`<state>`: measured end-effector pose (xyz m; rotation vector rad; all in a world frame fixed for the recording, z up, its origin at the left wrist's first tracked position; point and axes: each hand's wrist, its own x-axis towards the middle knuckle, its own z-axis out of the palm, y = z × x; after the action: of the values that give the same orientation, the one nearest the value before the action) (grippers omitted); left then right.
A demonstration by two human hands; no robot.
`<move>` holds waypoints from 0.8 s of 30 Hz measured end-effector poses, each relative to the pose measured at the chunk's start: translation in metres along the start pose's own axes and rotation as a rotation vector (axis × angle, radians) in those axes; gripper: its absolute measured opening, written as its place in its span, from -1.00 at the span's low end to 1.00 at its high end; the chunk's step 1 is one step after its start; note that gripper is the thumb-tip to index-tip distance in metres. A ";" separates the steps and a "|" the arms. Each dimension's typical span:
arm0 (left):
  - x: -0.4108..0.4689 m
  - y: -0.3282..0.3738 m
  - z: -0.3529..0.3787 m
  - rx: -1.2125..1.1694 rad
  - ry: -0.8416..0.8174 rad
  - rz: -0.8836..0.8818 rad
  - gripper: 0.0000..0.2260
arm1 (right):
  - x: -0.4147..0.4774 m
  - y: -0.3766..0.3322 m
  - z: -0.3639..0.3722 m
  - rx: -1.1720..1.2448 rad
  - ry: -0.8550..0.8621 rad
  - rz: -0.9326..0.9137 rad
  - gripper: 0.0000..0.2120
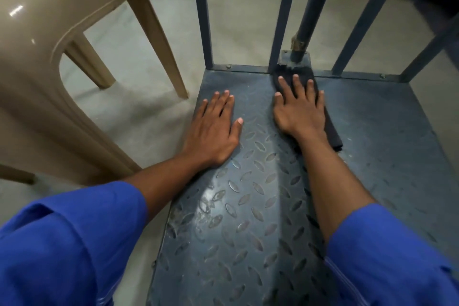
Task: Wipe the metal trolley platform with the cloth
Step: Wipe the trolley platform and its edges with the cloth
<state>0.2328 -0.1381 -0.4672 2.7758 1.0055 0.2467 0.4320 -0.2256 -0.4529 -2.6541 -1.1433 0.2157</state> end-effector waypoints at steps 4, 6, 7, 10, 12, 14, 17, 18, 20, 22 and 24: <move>-0.002 0.001 -0.003 -0.008 0.007 -0.049 -0.38 | -0.038 -0.021 0.004 -0.014 -0.035 -0.257 -0.47; -0.002 0.001 -0.004 -0.018 -0.006 -0.054 -0.38 | -0.054 0.000 -0.002 0.001 -0.044 -0.307 -0.49; -0.003 0.001 -0.004 -0.021 -0.013 -0.053 -0.38 | -0.057 0.014 -0.006 0.002 -0.042 -0.288 -0.50; -0.003 0.000 -0.002 0.003 -0.020 -0.042 -0.38 | -0.039 0.042 -0.012 -0.033 -0.022 -0.175 -0.48; -0.003 0.002 -0.003 0.022 -0.026 -0.035 -0.38 | -0.022 0.044 -0.015 -0.032 -0.007 -0.098 -0.47; -0.003 0.002 -0.004 0.027 -0.034 -0.035 -0.38 | -0.011 0.035 -0.015 -0.013 0.008 -0.021 -0.46; -0.007 0.003 -0.007 0.029 -0.064 -0.030 -0.38 | -0.019 0.021 -0.013 0.000 0.003 -0.010 -0.46; -0.009 0.003 -0.007 0.030 -0.068 -0.029 -0.38 | -0.025 0.019 -0.012 -0.005 0.000 -0.047 -0.46; -0.019 0.006 -0.008 0.035 -0.067 -0.035 -0.38 | -0.035 0.019 -0.011 -0.012 -0.003 -0.115 -0.46; -0.035 0.011 -0.009 0.030 -0.068 -0.036 -0.38 | -0.037 0.022 -0.013 -0.019 -0.008 -0.132 -0.46; -0.056 0.017 -0.008 0.021 -0.055 -0.024 -0.38 | -0.032 0.021 -0.013 -0.026 -0.005 -0.105 -0.46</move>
<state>0.1990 -0.1859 -0.4610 2.7712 1.0328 0.1559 0.4274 -0.2648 -0.4450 -2.6078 -1.2916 0.1895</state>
